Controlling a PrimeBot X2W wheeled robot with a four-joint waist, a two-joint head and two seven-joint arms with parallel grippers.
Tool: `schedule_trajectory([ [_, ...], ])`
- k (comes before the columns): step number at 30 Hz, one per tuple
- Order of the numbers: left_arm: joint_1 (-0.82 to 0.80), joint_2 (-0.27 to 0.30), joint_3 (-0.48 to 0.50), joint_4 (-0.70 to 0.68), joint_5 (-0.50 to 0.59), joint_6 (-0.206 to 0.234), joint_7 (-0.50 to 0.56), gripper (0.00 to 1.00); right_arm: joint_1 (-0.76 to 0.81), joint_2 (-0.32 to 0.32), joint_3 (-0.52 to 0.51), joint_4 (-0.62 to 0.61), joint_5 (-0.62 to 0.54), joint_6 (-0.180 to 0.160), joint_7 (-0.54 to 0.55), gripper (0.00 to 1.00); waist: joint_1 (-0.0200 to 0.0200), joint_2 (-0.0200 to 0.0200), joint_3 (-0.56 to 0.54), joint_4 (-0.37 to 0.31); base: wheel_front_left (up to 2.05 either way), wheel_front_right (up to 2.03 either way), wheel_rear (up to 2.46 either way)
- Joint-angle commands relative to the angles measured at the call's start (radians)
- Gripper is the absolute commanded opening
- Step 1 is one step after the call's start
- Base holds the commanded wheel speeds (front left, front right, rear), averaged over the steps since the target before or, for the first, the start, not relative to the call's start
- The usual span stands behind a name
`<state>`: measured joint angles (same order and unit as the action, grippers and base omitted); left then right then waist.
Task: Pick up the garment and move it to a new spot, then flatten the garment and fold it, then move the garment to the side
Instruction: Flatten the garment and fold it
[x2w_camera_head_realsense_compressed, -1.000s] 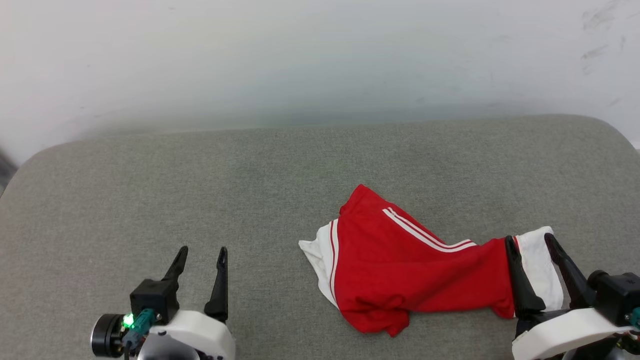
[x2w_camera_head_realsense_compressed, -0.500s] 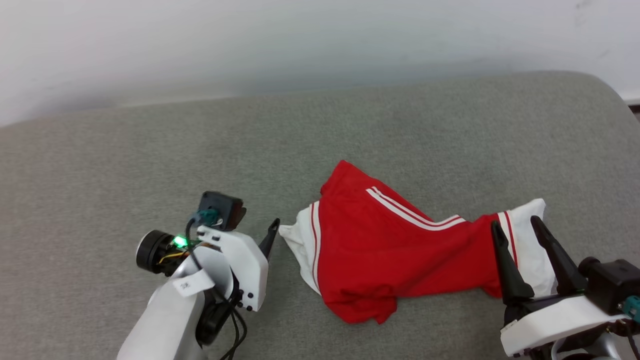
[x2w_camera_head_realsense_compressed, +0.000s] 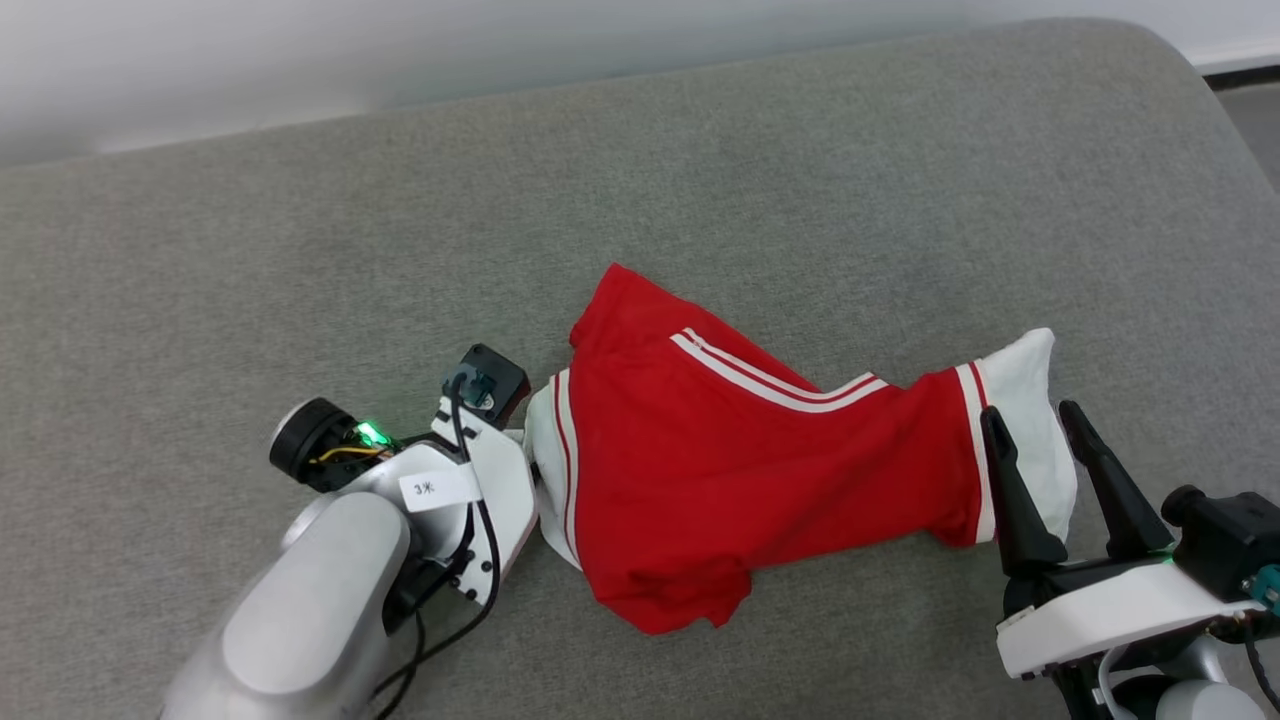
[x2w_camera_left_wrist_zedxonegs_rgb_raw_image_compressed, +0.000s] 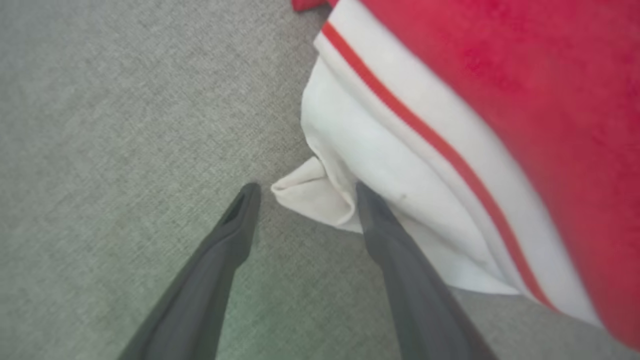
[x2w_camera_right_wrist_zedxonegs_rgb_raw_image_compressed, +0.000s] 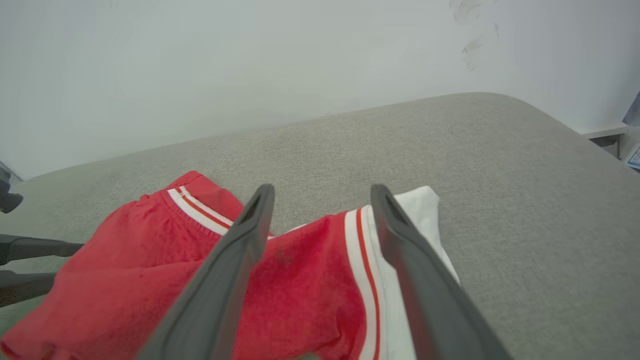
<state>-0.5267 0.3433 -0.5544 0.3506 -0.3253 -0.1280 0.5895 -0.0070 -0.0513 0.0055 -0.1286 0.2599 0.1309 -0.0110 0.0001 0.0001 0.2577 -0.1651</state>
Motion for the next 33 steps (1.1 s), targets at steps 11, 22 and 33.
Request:
schedule_trajectory([
  [11, -0.029, 0.132, -0.165, -0.005, -0.121, 0.007, 0.052, 0.0, -0.031, 0.002, -0.005, 0.05, 0.031, 0.0, -0.03, 1.0, -0.0001, -0.0001, 0.007, -0.016, 0.0, 0.0, 0.0],
  [22, 0.114, 0.145, -0.013, -0.181, -0.152, 0.211, -0.186, 0.0, 0.01, 0.002, -0.038, 0.073, 0.028, 0.0, -0.017, 1.0, -0.0001, -0.0001, -0.086, 0.061, 0.0, 0.0, 0.0],
  [33, 0.446, 0.2, 0.112, -0.401, -0.24, 0.412, -0.231, 0.0, 0.059, 0.002, -0.068, 0.049, 0.017, 0.0, 0.031, 1.0, -0.0001, -0.0001, -0.146, 0.151, 0.0, 0.0, 0.0],
])
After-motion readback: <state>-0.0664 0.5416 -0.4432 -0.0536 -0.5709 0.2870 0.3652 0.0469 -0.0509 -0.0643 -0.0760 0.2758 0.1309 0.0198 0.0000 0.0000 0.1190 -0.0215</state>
